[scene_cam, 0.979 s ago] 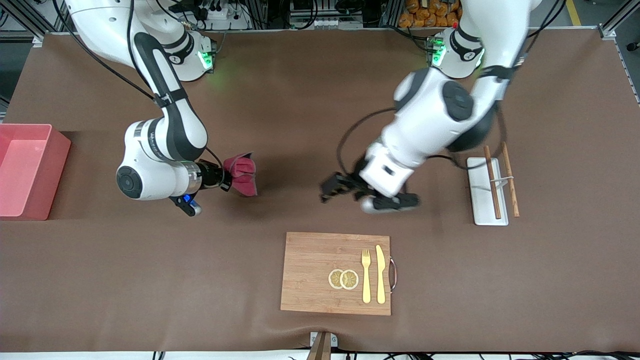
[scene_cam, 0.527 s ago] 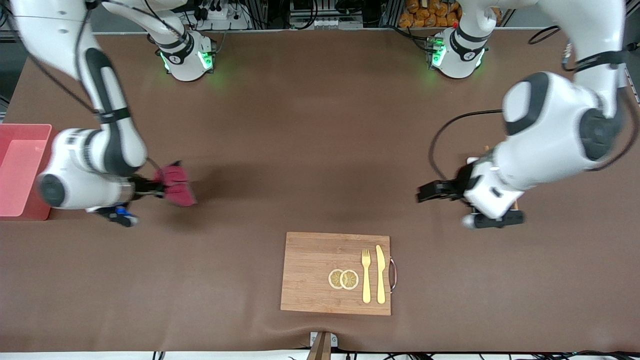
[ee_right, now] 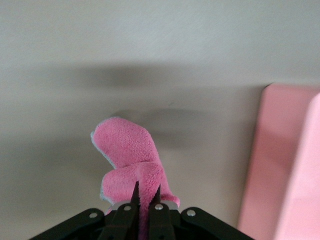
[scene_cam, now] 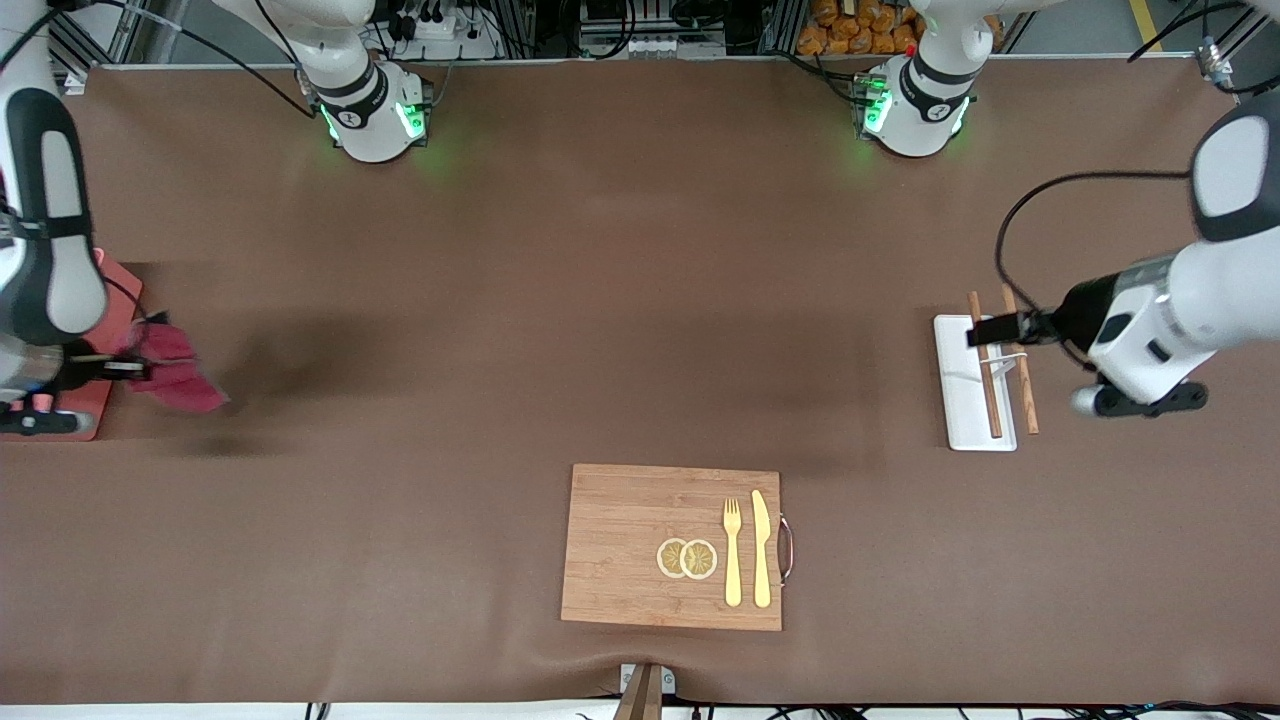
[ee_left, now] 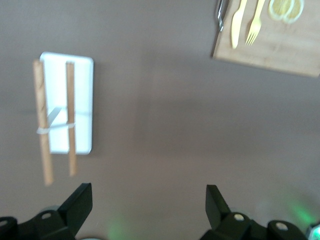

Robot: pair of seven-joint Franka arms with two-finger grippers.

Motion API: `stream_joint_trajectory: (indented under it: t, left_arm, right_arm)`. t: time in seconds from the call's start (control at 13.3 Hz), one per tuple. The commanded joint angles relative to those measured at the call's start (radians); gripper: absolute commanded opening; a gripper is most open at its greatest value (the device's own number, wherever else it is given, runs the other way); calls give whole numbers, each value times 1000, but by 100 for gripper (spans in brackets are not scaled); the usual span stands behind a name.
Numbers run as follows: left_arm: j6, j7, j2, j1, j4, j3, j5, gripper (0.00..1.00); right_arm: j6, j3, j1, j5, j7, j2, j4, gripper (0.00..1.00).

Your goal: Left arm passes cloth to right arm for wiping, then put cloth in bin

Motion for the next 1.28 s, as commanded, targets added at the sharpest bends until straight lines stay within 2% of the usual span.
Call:
stream_joint_trajectory:
  t: [0.0, 0.23, 0.38, 0.53, 0.68, 0.75, 0.9, 1.13, 1.21]
  left_arm:
    - [-45, 11, -99, 8, -63, -17, 27, 100]
    - [-42, 11, -144, -1, -70, -51, 131, 100]
    - [-39, 13, -153, 5, -65, -108, 238, 100]
    - [-30, 14, -159, 4, -63, -111, 256, 100]
    - [-28, 55, -162, -15, -62, -81, 256, 100]
    - [-28, 72, -175, -59, -62, -33, 256, 100]
    - [-30, 132, -198, -127, -65, 60, 253, 100]
    - [-30, 148, -236, -151, -66, 88, 244, 100]
    - [-30, 146, -244, -145, -65, 85, 239, 100]
  right_arm:
    - [48, 24, -10, -34, -32, -3, -3, 0]
    - [5, 29, 8, -29, -8, -10, -17, 0]
    - [-49, 30, 73, -21, 115, -21, -32, 0]
    - [-41, 33, 155, 20, 249, -26, -68, 0]
    - [-63, 33, 289, 49, 467, -44, -89, 0]
    - [-72, 33, 367, 70, 595, -55, -95, 0]
    - [-87, 33, 551, 167, 876, -63, -91, 0]
    - [-83, 33, 754, 219, 1207, -50, -43, 0]
    - [-84, 35, 759, 257, 1221, -49, -36, 0]
